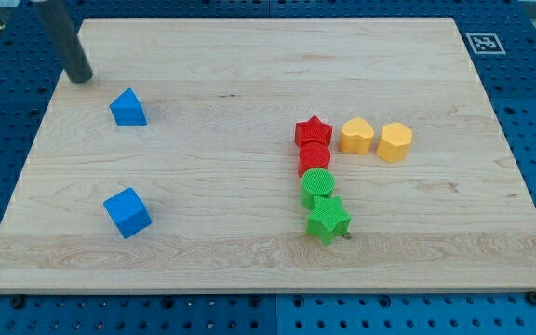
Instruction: Push the blue triangle left to the red star
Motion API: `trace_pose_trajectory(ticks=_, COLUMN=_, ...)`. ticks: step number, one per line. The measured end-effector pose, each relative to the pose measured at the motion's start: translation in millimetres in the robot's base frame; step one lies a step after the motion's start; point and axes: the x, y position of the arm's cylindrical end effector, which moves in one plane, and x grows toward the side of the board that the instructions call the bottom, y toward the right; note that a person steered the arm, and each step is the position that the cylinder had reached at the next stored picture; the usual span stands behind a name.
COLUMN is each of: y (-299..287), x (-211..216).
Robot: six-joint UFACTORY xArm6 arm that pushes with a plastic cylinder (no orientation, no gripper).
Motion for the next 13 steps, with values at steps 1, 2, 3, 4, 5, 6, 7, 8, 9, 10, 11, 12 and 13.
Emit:
trace_pose_trajectory(ticks=1, y=26.4, x=21.9)
trace_pose_trajectory(ticks=2, y=43.3, x=38.6)
trace_pose_trajectory(ticks=3, y=43.3, x=40.4)
trace_pose_trajectory(ticks=4, y=43.3, x=40.8)
trace_pose_trajectory(ticks=5, y=43.3, x=42.8)
trace_pose_trajectory(ticks=6, y=43.3, x=44.9)
trace_pose_trajectory(ticks=7, y=46.5, x=52.8)
trace_pose_trajectory(ticks=8, y=59.5, x=59.9)
trace_pose_trajectory(ticks=9, y=78.0, x=60.3)
trace_pose_trajectory(ticks=10, y=94.4, x=60.6)
trace_pose_trajectory(ticks=11, y=107.8, x=60.6)
trace_pose_trajectory(ticks=12, y=113.7, x=60.6)
trace_pose_trajectory(ticks=13, y=114.7, x=60.6)
